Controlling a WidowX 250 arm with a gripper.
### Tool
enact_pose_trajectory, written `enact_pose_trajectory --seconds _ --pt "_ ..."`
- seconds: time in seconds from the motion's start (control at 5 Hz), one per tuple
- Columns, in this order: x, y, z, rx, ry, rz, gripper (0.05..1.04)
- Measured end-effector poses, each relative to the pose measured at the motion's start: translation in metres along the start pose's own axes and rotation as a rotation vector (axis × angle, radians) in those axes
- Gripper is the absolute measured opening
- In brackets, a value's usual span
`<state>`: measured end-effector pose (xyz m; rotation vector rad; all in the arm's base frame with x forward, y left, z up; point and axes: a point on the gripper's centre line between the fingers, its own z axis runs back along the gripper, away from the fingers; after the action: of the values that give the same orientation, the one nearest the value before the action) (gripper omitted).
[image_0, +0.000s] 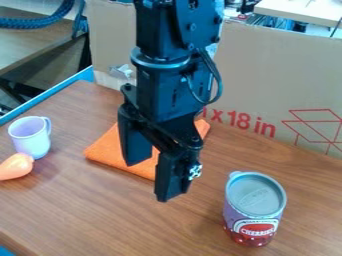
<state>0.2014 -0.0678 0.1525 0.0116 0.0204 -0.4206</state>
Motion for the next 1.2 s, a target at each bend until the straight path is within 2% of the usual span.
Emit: enact_pose_trajectory --seconds 0.2,0.4,0.6,0.8,1.0,1.2 --pt "-0.001 0.000 -0.004 -0.003 0.020 0.000 1.000" --pt "0.035 0.001 -0.002 -0.014 -0.011 -0.029 1.000" --pt "0.080 -0.004 -0.010 -0.002 -0.021 -0.076 1.000" --pt "0.117 -0.011 -0.019 -0.032 -0.067 -0.138 1.000" --pt "0.147 -0.014 -0.030 -0.043 -0.148 -0.182 1.000" --pt "0.160 -0.014 -0.041 -0.036 -0.156 -0.175 1.000"
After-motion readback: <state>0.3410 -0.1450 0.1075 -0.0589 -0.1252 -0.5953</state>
